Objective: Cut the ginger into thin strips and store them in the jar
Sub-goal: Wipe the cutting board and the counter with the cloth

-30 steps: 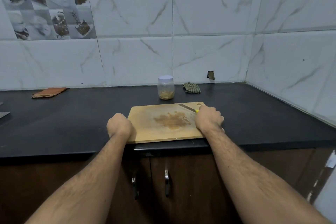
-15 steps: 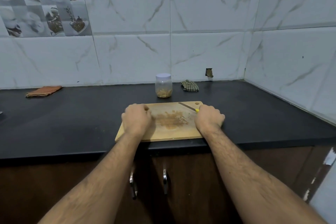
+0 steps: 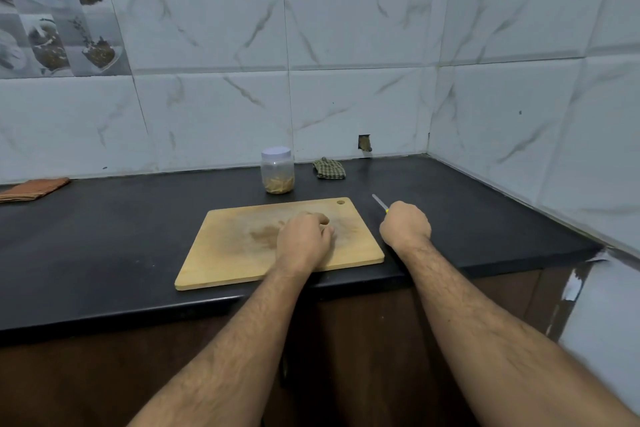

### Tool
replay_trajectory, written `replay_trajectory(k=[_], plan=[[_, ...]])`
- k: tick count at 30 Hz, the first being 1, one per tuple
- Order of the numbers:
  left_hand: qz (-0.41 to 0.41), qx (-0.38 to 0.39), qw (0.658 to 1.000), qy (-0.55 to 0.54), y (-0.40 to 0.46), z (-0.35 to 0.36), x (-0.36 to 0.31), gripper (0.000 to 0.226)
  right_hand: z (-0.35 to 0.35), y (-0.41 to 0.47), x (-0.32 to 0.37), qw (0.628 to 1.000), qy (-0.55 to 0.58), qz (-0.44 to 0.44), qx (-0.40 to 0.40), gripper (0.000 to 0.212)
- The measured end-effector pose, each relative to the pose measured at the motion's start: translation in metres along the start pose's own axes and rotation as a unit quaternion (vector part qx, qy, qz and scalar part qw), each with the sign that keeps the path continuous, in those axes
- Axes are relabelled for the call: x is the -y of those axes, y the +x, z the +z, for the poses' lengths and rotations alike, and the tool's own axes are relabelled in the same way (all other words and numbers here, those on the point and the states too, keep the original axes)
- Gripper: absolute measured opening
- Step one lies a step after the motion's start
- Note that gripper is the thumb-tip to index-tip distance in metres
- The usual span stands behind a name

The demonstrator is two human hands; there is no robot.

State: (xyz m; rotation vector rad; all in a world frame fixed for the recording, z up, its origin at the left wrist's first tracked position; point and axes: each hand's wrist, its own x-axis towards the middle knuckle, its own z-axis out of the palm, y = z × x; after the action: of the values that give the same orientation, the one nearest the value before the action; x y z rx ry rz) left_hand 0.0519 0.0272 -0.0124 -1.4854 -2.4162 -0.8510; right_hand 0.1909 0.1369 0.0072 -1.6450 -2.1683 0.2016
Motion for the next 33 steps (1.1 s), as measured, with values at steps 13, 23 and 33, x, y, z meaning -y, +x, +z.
replay_trajectory(k=[13, 23, 33], plan=[[-0.007, 0.030, 0.999, -0.010, 0.006, 0.000, -0.004, 0.032, -0.006, 0.006, -0.011, 0.999, -0.012, 0.046, 0.016, 0.006], [-0.018, 0.033, 0.999, -0.026, 0.002, -0.006, 0.001, 0.032, -0.003, 0.001, -0.010, 0.999, -0.012, 0.045, 0.013, 0.015], [-0.014, 0.023, 0.999, -0.045, 0.022, -0.017, 0.003, 0.038, -0.020, 0.022, 0.024, 0.996, 0.032, -0.076, -0.037, 0.019]])
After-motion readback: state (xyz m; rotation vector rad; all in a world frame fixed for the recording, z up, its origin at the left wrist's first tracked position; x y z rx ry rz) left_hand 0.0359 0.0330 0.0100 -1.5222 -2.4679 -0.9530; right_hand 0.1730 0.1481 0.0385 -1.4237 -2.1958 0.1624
